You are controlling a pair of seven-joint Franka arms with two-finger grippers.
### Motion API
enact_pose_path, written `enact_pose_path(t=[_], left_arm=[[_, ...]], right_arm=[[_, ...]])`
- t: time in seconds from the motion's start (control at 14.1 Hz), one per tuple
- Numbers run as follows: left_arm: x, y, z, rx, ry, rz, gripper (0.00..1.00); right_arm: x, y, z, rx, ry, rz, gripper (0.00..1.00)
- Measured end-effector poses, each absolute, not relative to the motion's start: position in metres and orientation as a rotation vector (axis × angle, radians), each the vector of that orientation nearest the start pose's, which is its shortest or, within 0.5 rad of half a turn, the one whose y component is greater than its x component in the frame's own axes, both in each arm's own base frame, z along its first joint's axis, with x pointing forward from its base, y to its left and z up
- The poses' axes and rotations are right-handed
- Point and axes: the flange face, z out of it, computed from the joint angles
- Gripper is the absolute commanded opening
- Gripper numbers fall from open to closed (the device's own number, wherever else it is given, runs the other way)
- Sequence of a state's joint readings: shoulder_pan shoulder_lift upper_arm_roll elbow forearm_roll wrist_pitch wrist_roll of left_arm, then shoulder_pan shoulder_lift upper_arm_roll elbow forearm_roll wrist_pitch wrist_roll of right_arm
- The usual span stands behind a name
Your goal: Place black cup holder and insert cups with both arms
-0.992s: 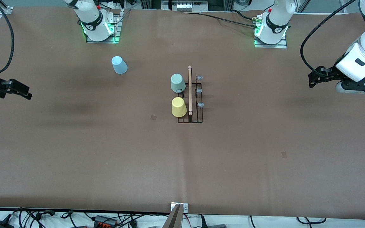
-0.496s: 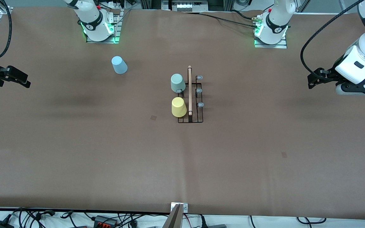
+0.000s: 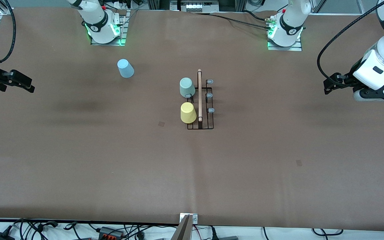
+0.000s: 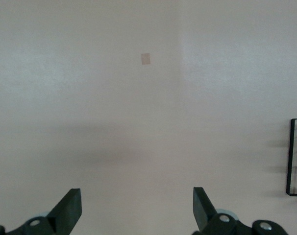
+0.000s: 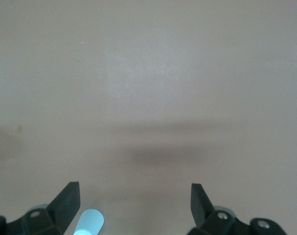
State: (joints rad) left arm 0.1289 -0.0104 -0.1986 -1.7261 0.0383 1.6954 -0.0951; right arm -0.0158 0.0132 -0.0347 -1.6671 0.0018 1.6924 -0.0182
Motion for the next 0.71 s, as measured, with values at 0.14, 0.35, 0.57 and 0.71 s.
enact_pose_path(t=[0.14,0.35,0.57,0.71], left_arm=[[0.5558,-0.0356,0.5672,-3.1,-0.031,0.027,1.0],[0.5558,-0.0357,0.5672,-3.1,-0.031,0.027,1.0],[0.5558,-0.0357,0.5672,-3.1,-0.031,0.027,1.0],[0.5558,-0.0357,0.5672,-3.1,-0.031,0.027,1.0]], right_arm=[[0.5664,-0.0283,0.5821,-3.14,0.051,-0.024,1.0],[0.5666,-0.0283,0.5822,-3.14,0.051,-0.026,1.0],[0.5675,-0.0284,0.5821,-3.14,0.051,-0.035,1.0],[0.568,-0.0292,0.582,-3.141,0.053,-0.038,1.0]])
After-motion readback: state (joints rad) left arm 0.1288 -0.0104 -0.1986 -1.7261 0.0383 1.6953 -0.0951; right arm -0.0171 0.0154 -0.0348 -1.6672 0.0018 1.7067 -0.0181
